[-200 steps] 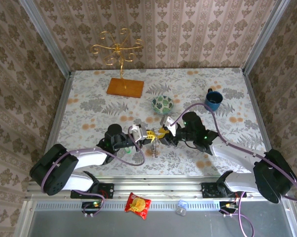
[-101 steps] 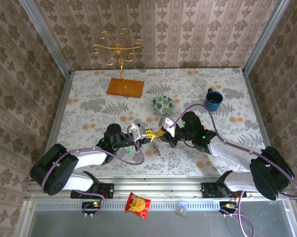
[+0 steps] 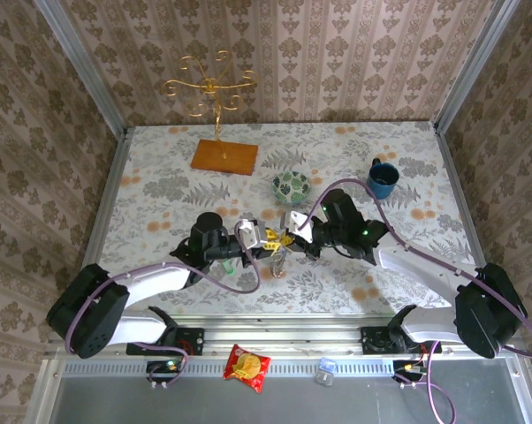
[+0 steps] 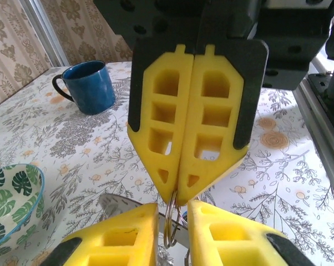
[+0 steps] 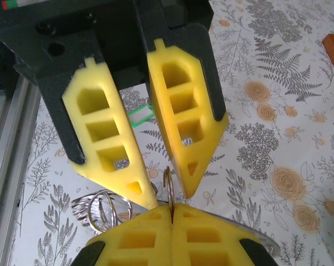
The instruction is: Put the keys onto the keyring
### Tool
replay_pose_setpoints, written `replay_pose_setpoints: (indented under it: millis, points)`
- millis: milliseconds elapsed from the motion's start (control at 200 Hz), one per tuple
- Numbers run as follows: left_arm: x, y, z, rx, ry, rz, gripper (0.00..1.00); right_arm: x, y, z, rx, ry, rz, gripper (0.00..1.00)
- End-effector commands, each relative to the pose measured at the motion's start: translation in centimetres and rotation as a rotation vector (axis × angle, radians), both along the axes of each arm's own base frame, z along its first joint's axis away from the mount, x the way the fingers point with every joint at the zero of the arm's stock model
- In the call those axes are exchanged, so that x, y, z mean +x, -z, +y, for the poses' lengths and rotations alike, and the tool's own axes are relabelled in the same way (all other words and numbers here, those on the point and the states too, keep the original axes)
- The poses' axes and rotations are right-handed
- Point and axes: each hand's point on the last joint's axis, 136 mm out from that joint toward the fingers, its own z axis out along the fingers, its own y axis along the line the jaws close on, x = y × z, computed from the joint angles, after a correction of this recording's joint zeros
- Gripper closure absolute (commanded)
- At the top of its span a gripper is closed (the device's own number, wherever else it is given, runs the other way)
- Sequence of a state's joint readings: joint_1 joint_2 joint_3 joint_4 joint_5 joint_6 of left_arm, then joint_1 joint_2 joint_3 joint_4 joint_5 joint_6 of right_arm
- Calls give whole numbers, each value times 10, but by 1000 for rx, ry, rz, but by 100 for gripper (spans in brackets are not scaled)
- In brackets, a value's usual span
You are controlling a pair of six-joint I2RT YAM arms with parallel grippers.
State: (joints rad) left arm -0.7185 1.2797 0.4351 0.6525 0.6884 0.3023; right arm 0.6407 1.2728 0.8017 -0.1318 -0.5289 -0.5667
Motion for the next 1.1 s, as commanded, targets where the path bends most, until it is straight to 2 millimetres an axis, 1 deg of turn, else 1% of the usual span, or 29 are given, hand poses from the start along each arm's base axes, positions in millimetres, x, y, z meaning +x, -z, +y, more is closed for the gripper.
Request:
replay_pose_setpoints:
  millis: [0, 130, 225, 295, 345, 390, 445, 510, 545, 670, 815, 950, 1090]
  points:
    - [-2, 6, -1, 56, 32, -6, 81, -12, -14, 9, -44, -104, -48, 100]
    - [-1, 5, -3, 69, 41, -12, 88, -18, -19, 14, -80, -147, -62, 100]
    - [0, 5, -2, 82, 42, -16, 100, -21, -25, 16, -79, -163, -56, 100]
    - [-1, 5, -1, 81, 41, -21, 100, -16, -28, 14, -65, -128, -52, 100]
    - [-2, 4, -1, 79, 41, -21, 100, -10, -29, 9, -42, -81, -35, 88]
    - [-2, 5, 0, 80, 40, -23, 100, -3, -29, 3, -20, -17, -20, 75]
    - [-2, 6, 1, 81, 38, -26, 100, 3, -29, -5, 14, 50, 8, 71]
    - [-1, 6, 2, 78, 29, -30, 100, 4, -25, -11, 52, 109, 47, 65]
    - [-2, 6, 2, 71, 28, -33, 100, 4, -21, -13, 65, 136, 62, 63]
    - [0, 1, 1, 33, 14, -34, 100, 1, -5, -15, 123, 192, 117, 63]
    - [-1, -3, 1, -2, 9, -17, 100, 3, 5, -13, 193, 232, 144, 64]
    - [-1, -7, 1, -32, 0, -2, 100, 4, 26, -11, 162, 246, 167, 62]
    - [3, -9, 0, -55, -24, 23, 100, 10, 35, -5, 154, 266, 138, 60]
